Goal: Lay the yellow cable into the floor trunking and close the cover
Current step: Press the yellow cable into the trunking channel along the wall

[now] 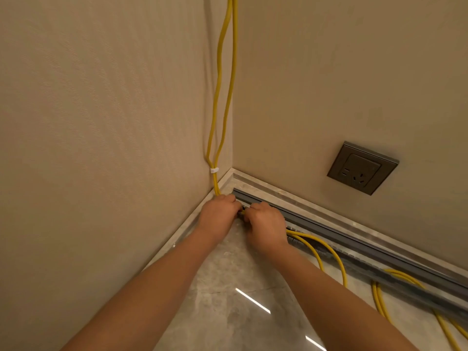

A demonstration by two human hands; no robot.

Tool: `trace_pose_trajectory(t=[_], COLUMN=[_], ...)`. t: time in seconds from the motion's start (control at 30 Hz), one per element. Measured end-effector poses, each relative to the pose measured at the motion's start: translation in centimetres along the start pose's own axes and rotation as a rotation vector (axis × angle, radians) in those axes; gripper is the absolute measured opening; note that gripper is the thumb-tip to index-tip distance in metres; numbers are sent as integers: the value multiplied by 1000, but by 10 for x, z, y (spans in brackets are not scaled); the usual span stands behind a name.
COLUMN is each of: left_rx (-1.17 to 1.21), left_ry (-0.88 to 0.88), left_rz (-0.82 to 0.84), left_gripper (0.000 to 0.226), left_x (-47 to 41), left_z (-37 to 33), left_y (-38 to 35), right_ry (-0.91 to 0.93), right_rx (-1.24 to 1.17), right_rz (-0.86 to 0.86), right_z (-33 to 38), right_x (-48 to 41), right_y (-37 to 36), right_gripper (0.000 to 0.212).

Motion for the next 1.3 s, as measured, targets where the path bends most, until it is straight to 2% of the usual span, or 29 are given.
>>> trace_pose_trajectory(t=[0.2, 0.3, 0.43, 0.63, 0.9, 1.03, 1.17, 1.3], left_rx=[-15, -14, 9, 25, -51, -35, 65, 140], left_ry=[18, 19, -55, -47, -69, -52, -52, -136], left_rz=[9, 23, -31, 5, 96, 37, -85, -153], left_gripper=[21, 21, 31, 29, 21, 24, 32, 37], left_x=[0, 1, 10, 9, -15, -8, 6, 8], left_z=[-7, -12, -26, -33, -33, -36, -52, -71], left_y=[1, 6, 6, 9, 23, 17, 5, 5], right_ry=[-60, -81, -109, -185, -204, -202, -191, -259], right_rx=[-70, -119, -34, -6, 36, 24, -48, -49], right_rz=[129, 98, 58, 56, 95, 105, 156, -1], right_z=[-19, -29, -42, -51, -52, -55, -60, -73], right_x=[-2, 7, 22, 41, 35, 34, 37, 58], right_y=[14, 23, 30, 35, 30, 30, 35, 38], right_gripper=[21, 30, 38, 25, 31, 30, 38, 48])
Point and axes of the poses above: each hand's wrist, its own x-axis away from the middle knuckle, its own y-axis out of the back of the hand, z = x × y, the point moved 1 cm from there along -x, towards the middle knuckle, and after that the axes turned 6 degrees about -y, right-handed, at the moved point
